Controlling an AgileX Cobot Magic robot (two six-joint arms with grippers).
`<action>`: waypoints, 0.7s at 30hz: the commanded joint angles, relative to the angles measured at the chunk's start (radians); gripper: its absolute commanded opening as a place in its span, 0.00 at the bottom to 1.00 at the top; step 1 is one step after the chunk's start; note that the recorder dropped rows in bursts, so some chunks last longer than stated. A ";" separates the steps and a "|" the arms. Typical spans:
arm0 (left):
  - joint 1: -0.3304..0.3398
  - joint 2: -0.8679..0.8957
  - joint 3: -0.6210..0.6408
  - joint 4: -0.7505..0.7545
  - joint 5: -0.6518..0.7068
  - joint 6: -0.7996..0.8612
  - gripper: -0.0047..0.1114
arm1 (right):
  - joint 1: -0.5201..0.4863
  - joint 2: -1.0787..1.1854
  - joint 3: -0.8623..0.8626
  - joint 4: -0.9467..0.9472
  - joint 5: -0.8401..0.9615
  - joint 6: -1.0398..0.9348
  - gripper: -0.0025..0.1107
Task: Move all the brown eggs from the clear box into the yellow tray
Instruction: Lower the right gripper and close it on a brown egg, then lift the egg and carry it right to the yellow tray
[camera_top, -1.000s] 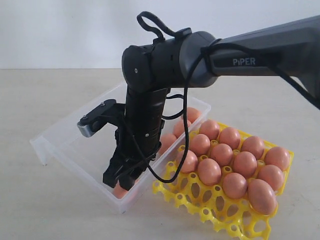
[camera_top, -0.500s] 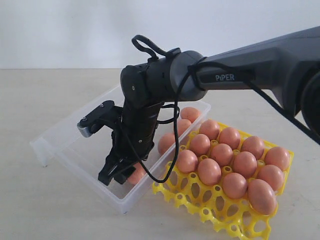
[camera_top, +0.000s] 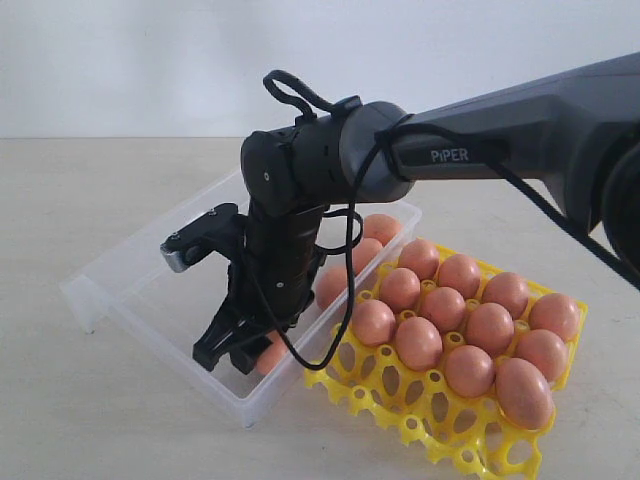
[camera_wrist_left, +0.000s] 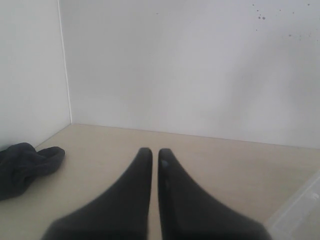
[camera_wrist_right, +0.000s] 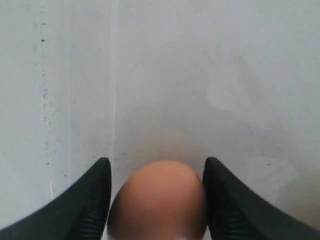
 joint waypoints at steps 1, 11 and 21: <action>-0.001 -0.004 -0.003 0.000 -0.009 0.002 0.08 | 0.000 -0.007 0.002 -0.007 0.022 0.037 0.44; -0.001 -0.004 -0.003 0.000 -0.009 0.002 0.08 | 0.000 -0.007 0.002 -0.007 0.015 0.108 0.11; -0.001 -0.004 -0.003 0.000 -0.007 0.002 0.08 | 0.000 -0.080 0.002 -0.035 -0.133 0.140 0.02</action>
